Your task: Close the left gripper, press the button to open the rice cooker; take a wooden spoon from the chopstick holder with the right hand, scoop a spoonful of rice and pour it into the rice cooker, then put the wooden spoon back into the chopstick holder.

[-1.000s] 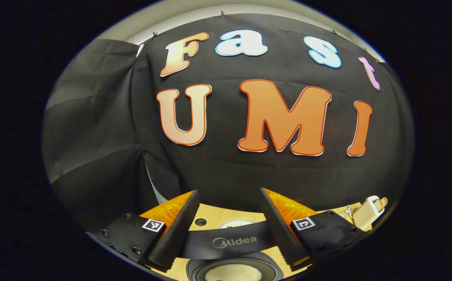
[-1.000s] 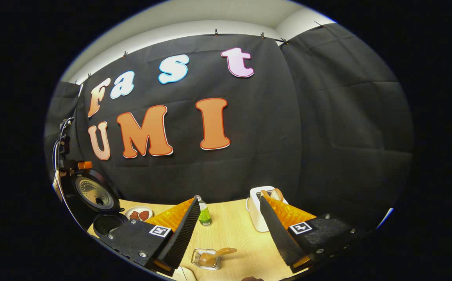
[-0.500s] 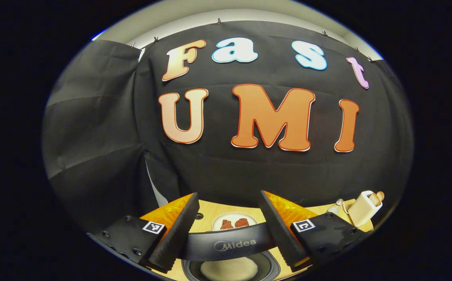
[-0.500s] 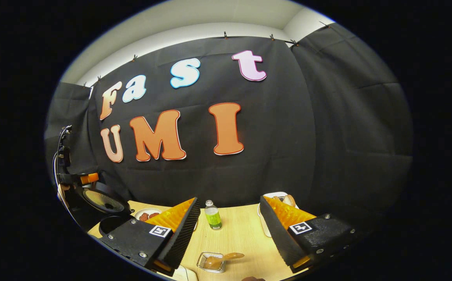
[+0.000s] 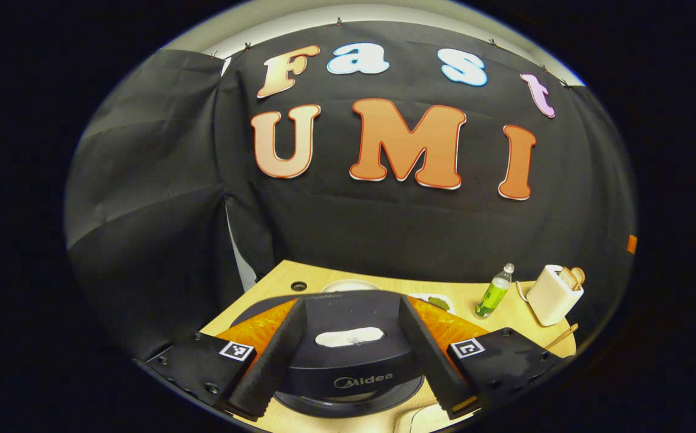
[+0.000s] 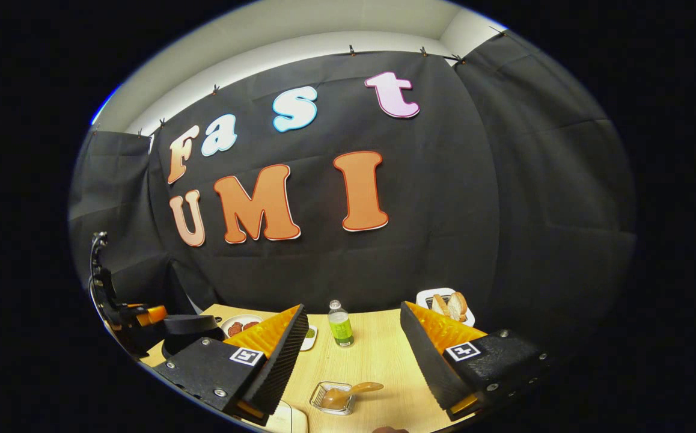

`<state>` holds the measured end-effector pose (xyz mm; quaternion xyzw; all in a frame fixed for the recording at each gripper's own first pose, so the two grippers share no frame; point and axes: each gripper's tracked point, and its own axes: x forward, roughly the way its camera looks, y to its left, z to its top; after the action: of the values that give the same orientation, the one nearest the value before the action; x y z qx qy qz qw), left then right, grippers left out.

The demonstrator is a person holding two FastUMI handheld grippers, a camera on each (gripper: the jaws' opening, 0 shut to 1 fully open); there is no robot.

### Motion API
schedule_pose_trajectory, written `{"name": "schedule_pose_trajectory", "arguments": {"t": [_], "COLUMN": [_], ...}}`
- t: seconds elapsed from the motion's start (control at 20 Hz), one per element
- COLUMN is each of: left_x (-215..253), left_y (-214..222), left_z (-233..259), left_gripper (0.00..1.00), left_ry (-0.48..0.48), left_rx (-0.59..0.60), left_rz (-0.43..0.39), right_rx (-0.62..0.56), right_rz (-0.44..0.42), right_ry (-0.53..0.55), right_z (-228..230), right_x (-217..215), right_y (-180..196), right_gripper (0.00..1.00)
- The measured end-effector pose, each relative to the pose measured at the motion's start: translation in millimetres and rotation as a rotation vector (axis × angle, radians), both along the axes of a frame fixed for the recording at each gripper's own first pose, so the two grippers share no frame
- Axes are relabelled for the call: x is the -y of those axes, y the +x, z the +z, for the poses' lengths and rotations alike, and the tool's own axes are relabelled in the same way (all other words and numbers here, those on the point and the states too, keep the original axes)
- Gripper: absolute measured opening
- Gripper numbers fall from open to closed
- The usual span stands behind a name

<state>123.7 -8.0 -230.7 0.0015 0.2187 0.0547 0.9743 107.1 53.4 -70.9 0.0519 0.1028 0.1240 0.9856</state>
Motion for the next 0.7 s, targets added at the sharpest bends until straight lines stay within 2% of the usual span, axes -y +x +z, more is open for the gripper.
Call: {"name": "schedule_pose_trajectory", "arguments": {"t": [0.15, 0.35, 0.45, 0.55, 0.7], "left_x": [2, 4, 6, 6, 10], "left_y": [-16, -26, -31, -38, -37], "left_z": [-23, -39, -53, -65, -64], "left_gripper": [0.98, 1.0, 0.98, 1.0, 1.0], "left_ry": [0.029, 0.054, 0.072, 0.072, 0.087], "left_rx": [0.006, 0.08, 0.07, 0.044, 0.046], "left_rz": [0.007, 0.01, 0.002, 0.006, 0.012], "right_rx": [-0.01, -0.04, -0.054, -0.057, -0.059], "right_rz": [0.003, -0.001, 0.0, -0.001, 0.008], "right_ry": [-0.008, 0.0, -0.004, -0.016, -0.017], "right_z": [-6, -15, -20, -23, -23], "right_x": [6, 11, 11, 12, 9], "right_y": [0, -2, -3, -3, -5], "right_gripper": [0.94, 0.94, 0.95, 0.94, 0.94]}}
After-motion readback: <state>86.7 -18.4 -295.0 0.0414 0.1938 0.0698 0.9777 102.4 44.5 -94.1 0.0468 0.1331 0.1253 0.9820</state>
